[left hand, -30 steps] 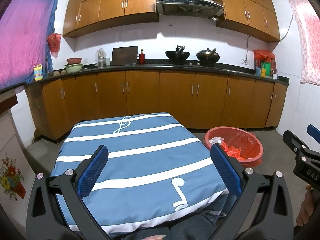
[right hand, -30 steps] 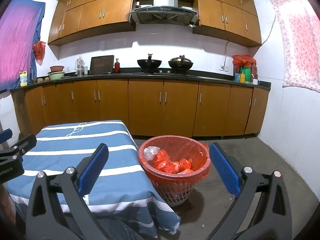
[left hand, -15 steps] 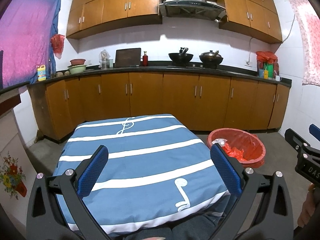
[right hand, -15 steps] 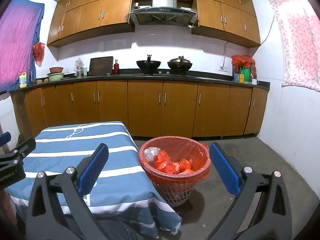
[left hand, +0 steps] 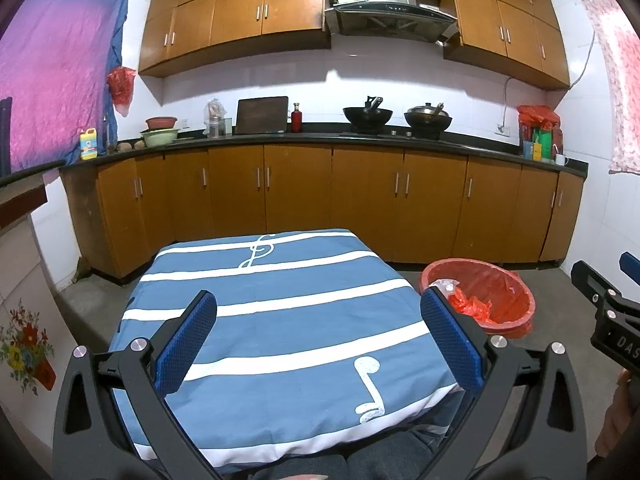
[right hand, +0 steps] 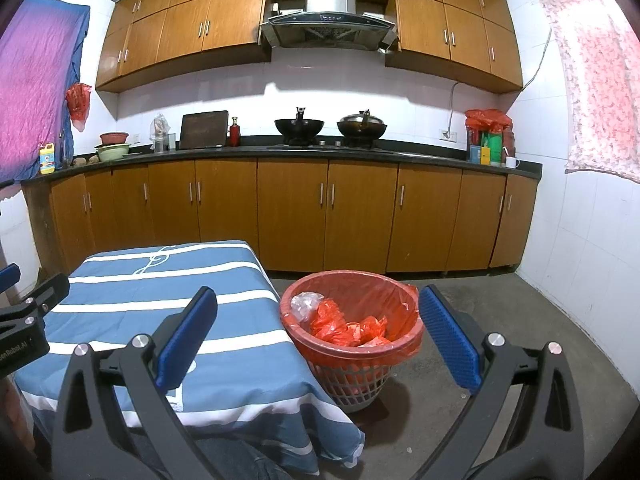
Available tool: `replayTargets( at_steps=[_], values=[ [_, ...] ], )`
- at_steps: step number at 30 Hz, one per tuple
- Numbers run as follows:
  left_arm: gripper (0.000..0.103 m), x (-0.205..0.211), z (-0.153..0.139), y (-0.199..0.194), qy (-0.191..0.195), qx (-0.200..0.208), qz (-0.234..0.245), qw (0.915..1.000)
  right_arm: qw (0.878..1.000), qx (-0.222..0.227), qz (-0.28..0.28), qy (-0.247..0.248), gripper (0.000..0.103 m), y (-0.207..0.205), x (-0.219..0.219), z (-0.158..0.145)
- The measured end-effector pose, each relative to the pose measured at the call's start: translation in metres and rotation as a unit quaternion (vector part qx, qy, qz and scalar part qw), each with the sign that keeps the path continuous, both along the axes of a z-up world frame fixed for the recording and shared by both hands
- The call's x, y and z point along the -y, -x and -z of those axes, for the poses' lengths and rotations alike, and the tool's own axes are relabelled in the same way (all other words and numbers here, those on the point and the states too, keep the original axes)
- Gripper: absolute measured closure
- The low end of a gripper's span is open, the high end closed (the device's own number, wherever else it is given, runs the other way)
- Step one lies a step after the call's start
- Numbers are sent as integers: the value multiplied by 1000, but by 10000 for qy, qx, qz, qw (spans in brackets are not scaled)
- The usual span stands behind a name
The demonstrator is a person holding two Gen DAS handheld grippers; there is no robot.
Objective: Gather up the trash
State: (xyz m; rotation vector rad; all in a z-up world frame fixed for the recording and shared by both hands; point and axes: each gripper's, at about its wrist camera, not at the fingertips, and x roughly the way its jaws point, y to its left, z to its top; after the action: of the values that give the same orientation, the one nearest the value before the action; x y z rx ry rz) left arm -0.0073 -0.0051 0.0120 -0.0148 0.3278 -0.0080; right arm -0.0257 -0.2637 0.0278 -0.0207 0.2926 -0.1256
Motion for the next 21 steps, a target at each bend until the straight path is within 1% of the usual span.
replayTargets(
  at_steps=[21],
  values=[
    [2,0,-5,0,8,-1,29,10000,10000,-6,2,-14,4,0,1,-1]
  ],
)
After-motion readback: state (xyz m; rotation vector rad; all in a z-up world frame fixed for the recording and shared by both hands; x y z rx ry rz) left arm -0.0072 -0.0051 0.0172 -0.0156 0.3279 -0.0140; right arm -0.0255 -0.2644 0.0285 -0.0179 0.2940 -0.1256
